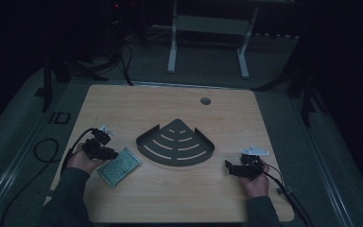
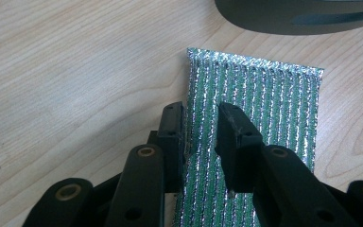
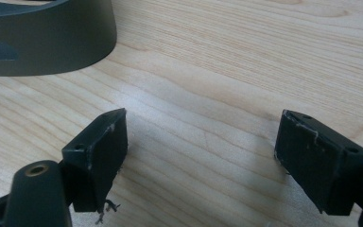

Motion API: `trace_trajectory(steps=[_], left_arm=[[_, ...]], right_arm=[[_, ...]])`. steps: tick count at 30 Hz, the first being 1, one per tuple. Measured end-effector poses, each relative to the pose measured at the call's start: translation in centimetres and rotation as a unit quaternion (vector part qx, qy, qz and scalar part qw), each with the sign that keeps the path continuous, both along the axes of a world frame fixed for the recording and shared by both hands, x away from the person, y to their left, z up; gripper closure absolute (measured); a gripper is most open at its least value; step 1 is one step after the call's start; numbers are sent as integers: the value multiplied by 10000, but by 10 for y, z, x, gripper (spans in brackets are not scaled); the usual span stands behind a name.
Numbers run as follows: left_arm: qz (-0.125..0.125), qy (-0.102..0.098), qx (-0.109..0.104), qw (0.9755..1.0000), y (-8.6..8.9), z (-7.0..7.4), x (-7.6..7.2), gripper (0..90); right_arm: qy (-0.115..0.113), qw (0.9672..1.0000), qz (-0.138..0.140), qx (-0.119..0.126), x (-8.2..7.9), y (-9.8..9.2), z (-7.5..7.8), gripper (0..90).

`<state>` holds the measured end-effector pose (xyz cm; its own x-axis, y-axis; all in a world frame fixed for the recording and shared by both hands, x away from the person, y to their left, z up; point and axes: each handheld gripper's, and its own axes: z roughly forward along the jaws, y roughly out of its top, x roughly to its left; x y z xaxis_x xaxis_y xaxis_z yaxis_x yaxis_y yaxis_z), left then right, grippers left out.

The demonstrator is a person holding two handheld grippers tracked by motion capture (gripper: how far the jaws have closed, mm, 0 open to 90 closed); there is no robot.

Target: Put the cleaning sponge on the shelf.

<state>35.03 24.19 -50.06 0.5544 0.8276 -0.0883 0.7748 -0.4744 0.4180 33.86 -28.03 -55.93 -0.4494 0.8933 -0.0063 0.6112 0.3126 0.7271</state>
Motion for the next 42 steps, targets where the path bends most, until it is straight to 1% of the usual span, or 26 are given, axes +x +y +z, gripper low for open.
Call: trace_trajectory(steps=[10, 22, 29, 31, 34, 36, 38, 39, 41, 42], left_arm=[[-129, 308, 89, 9994, 2, -1, 7, 722], [-337, 596, 226, 9974, 0, -2, 17, 728], [-353, 712, 318, 9963, -1, -5, 20, 729], [-339, 752, 400, 9958, -2, -7, 20, 728], [-354, 803, 450, 9951, -2, -10, 22, 727], [-322, 835, 514, 9947, -4, -10, 23, 711], [-310, 914, 583, 9936, -6, -10, 25, 700], [-332, 969, 638, 9927, -7, -10, 27, 699], [-338, 1065, 699, 9913, -9, -10, 29, 700], [-308, 1126, 697, 9907, -10, -10, 30, 701]], right_arm=[[-1, 10000, 0, 0, 0, 0, 0, 175], [-1, 10000, 0, 0, 0, 0, 0, 175], [-1, 10000, 0, -1, 0, 0, 0, 175], [0, 10000, 0, 0, 0, 0, 0, 175], [0, 10000, -1, 0, 0, 0, 0, 175], [0, 10000, 0, 0, 0, 0, 0, 175], [-1, 10000, 0, 0, 0, 0, 0, 175], [0, 10000, -2, 0, 0, 0, 0, 175], [-1, 10000, 0, -1, 0, 0, 0, 175], [-1, 10000, 1, -1, 0, 0, 0, 175]])
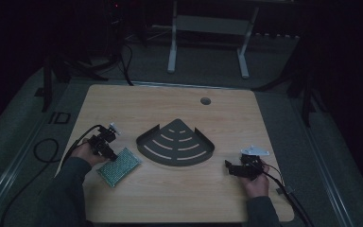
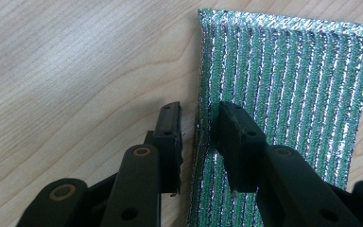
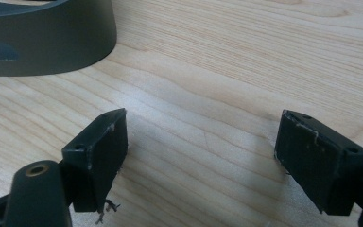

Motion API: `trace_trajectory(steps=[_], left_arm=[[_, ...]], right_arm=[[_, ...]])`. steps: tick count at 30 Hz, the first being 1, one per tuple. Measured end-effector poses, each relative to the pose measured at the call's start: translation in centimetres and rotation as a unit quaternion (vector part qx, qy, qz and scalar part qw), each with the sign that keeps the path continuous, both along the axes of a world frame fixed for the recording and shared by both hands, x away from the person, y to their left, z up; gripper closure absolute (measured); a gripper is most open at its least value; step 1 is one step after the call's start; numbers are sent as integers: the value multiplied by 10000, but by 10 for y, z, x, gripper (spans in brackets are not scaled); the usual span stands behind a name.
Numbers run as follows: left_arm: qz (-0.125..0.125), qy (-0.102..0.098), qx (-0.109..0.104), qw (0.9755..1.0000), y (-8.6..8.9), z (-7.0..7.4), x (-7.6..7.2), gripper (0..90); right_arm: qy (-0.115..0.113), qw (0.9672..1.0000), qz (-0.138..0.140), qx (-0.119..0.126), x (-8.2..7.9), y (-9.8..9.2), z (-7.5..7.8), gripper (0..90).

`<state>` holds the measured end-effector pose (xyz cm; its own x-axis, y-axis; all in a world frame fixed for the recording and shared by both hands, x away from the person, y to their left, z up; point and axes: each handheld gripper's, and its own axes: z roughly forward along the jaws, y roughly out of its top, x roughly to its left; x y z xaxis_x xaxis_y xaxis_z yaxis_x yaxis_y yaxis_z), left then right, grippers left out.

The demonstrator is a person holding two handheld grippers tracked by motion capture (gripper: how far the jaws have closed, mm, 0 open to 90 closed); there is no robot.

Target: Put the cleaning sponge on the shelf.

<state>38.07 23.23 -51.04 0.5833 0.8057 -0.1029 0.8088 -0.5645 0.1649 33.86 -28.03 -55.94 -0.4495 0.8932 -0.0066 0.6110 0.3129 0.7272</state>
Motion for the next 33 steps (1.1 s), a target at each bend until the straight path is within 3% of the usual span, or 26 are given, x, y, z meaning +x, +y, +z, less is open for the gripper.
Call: trace_trajectory(steps=[6, 10, 17, 22, 26, 33], left_arm=[[-7, 351, -170, 9992, 1, -1, 7, 781], [30, 408, -224, 9989, 2, -2, 8, 830], [-85, 283, -94, 9995, -2, 1, 6, 897], [-58, 133, -228, 9996, 0, 5, 5, 900], [-13, 57, -372, 9993, 1, 18, 5, 900], [-60, -27, -354, 9994, 0, 31, 5, 900]], right_arm=[[1, 10000, 0, 0, 0, 0, 0, 175], [1, 10000, 0, 0, 0, 0, 0, 175], [0, 10000, -1, 1, 0, 0, 0, 175], [1, 10000, 0, 1, 0, 0, 0, 175], [1, 10000, -1, 1, 0, 0, 0, 175], [2, 10000, -2, 2, 0, 0, 0, 175]])
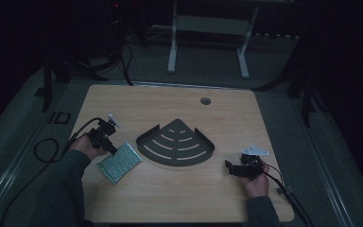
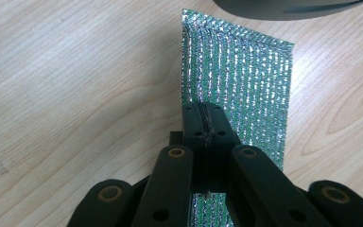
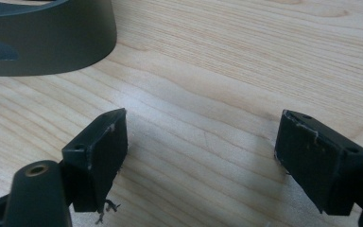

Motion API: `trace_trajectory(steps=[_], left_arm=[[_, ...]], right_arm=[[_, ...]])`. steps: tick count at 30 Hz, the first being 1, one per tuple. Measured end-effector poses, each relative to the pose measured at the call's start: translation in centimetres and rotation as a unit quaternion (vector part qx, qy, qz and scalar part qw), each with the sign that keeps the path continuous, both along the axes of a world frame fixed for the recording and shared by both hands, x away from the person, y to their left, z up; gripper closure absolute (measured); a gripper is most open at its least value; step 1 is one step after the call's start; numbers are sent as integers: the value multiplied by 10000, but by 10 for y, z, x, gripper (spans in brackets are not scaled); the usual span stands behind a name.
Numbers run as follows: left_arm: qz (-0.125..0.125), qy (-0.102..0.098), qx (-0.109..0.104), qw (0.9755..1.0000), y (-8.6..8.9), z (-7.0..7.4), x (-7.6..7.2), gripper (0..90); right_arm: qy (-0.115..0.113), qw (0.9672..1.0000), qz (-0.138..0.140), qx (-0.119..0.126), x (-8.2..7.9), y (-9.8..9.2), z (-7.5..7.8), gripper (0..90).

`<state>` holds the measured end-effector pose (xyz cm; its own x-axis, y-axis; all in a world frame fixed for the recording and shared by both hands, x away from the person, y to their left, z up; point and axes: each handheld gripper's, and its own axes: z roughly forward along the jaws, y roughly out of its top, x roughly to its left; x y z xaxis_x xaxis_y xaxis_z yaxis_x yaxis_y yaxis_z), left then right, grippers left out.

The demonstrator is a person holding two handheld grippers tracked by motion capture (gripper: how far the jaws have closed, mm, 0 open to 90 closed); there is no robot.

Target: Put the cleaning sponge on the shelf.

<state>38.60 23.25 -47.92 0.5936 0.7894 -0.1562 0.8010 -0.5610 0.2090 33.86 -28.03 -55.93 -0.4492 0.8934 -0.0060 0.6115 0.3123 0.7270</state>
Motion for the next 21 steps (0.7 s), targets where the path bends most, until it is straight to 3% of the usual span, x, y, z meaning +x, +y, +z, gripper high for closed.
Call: trace_trajectory(steps=[21], left_arm=[[62, -326, -3, 9995, 2, 38, 4, 900]], right_arm=[[0, 10000, 1, 0, 0, 0, 0, 175]])
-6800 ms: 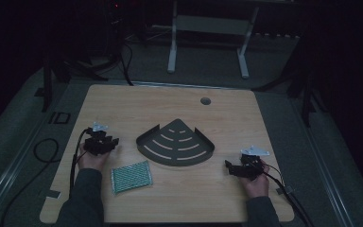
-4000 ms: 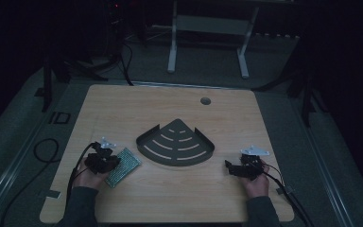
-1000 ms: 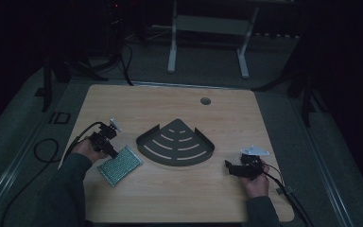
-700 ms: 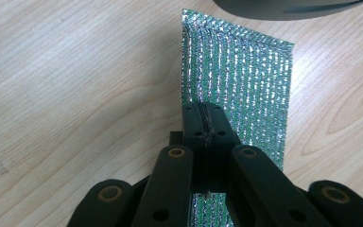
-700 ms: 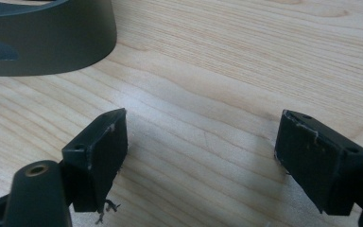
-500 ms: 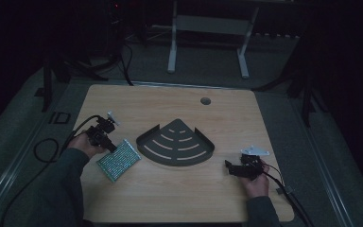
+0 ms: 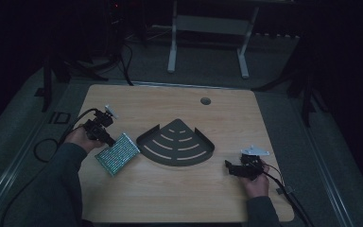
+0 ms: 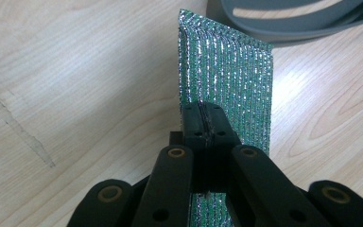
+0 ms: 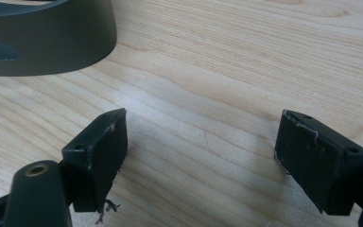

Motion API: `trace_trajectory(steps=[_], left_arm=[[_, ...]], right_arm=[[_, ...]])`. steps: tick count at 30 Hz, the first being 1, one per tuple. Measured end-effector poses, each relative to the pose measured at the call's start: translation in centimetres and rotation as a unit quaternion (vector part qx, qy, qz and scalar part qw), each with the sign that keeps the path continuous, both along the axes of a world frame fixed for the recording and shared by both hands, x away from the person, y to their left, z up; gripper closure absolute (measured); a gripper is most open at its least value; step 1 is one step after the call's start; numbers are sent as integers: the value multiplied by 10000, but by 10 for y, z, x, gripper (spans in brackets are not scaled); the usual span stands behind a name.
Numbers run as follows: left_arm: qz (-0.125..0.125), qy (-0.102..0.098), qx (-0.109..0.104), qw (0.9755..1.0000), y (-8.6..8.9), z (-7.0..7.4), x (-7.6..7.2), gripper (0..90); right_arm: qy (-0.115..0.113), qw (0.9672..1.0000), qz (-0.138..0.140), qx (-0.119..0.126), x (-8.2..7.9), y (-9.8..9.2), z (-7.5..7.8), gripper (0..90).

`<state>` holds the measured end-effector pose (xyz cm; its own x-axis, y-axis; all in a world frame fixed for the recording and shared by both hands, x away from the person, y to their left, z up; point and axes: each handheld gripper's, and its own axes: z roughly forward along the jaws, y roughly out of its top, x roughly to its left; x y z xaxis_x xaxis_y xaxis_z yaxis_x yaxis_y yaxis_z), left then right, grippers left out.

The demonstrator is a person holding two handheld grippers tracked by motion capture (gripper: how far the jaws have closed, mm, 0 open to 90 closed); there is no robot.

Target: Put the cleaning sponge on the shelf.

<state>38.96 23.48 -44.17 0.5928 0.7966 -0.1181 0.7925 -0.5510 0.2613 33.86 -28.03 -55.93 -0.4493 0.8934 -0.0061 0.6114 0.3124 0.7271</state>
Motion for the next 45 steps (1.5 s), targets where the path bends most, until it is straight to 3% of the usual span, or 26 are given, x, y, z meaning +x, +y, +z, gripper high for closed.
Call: trace_trajectory(steps=[23, 34, 45], left_arm=[[-157, -272, 65, 9995, -18, 33, 8, 900], [-304, -319, 43, 9990, -32, 44, 14, 900], [-445, -336, 174, 9983, -44, 55, 19, 900]], right_arm=[[-2, 10000, 2, 0, 0, 0, 0, 175], [-1, 10000, 1, -2, 0, 0, 0, 175], [4, 10000, -5, 2, 0, 0, 0, 175]])
